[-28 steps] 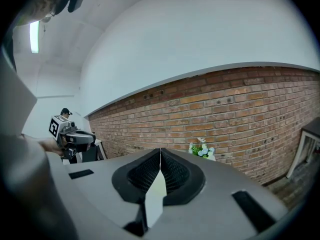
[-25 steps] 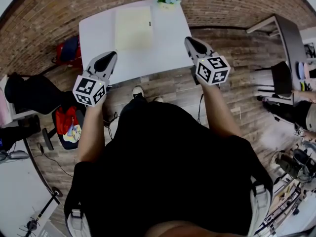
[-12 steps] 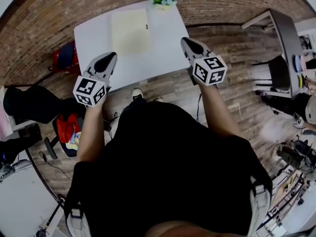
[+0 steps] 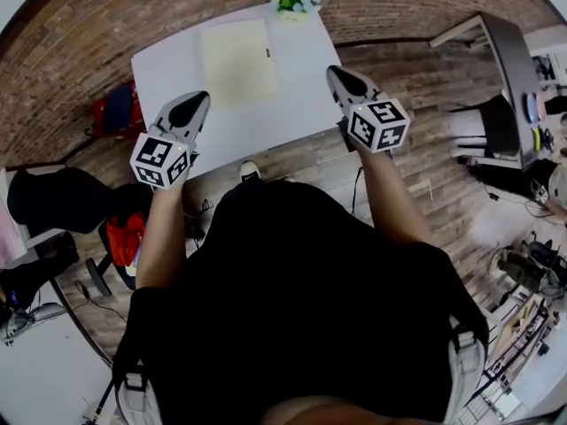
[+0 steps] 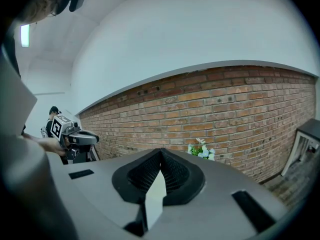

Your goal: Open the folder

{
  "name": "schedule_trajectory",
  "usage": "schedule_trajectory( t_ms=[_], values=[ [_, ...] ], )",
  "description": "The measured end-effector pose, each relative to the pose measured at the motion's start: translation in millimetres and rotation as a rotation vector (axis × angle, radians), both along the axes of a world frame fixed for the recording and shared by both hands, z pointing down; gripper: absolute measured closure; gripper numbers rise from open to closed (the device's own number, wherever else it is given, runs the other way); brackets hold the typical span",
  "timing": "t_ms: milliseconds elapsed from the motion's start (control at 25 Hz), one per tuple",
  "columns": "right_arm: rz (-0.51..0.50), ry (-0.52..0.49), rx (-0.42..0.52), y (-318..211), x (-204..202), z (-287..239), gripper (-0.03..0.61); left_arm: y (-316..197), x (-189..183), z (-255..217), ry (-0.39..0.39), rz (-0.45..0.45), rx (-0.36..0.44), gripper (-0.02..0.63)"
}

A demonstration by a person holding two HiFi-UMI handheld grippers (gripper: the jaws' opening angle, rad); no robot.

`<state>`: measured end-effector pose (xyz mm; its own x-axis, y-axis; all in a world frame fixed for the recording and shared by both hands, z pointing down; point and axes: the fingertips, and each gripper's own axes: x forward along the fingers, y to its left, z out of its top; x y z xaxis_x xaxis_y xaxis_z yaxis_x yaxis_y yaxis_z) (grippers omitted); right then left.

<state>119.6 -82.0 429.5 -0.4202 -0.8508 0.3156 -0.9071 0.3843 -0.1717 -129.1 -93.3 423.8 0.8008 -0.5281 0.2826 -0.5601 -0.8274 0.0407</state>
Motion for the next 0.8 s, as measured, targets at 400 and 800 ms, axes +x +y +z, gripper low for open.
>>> schedule_trajectory(
  t_ms=[400, 800],
  values=[
    [0.030, -0.002, 0.005, -28.6, -28.2, -10.2, 0.551, -38.6, -23.7, -3.2, -0.002, 0.043, -0.003, 0.595],
    [0.074, 0.005, 0.007, -45.1, -38.7, -14.7, 0.551, -65.6, -34.3, -1.0, 0.014, 0.080, -0.007, 0.595]
  ],
)
